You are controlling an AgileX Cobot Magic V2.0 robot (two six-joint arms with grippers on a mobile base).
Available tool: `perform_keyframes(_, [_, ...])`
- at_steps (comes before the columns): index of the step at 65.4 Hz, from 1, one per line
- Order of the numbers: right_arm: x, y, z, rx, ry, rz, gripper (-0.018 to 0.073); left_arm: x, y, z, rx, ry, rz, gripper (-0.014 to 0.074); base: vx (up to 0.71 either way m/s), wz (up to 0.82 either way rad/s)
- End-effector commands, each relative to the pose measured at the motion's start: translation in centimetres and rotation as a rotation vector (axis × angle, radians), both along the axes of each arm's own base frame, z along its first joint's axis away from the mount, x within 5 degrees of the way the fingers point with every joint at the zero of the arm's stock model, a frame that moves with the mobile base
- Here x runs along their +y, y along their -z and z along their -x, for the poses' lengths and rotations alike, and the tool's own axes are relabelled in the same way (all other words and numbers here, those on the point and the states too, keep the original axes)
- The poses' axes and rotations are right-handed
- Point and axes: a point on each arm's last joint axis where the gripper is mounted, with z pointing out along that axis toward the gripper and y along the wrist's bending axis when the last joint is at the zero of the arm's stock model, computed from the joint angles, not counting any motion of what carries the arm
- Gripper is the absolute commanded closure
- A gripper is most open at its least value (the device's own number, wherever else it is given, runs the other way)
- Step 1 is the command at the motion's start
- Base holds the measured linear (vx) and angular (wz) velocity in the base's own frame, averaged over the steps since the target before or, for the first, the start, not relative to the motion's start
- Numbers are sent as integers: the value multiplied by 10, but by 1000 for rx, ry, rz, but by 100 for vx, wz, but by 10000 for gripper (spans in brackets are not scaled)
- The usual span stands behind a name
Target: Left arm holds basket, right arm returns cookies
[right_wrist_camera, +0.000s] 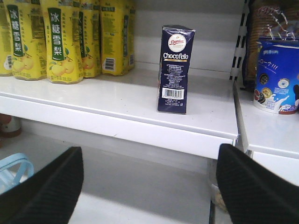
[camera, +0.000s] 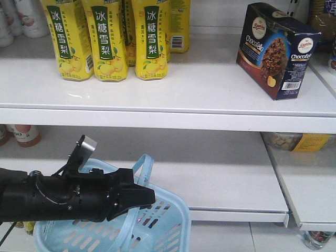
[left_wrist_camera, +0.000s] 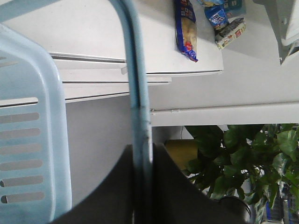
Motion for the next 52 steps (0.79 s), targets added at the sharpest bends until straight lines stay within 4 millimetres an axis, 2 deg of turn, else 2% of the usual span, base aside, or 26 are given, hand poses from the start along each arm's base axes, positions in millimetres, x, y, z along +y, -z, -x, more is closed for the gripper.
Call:
perform_keyframes(1, [-3, 4, 13, -112, 14, -21, -10, -3, -25, -4, -82, -6, 90, 603, 0, 0])
perform_keyframes(10, [3, 30, -4, 132, -21, -3, 6, -3, -23, -3, -78, -6, 87, 603, 0, 1])
perform_keyframes(13, [4, 36, -9, 155, -20, -6, 13, -2, -23, -3, -78, -7, 86, 603, 0, 0])
perform_keyframes(35, [3, 35, -14, 145, -4, 9, 88, -2, -23, -3, -78, -9, 87, 603, 0, 0])
perform_keyframes(42, [2, 35, -15, 143, 2, 21, 194, -2, -23, -3, -78, -9, 87, 603, 0, 0])
perform_keyframes(52, [2, 35, -15, 143, 2, 22, 486, -2, -23, -3, -78, -9, 87, 603, 0, 0])
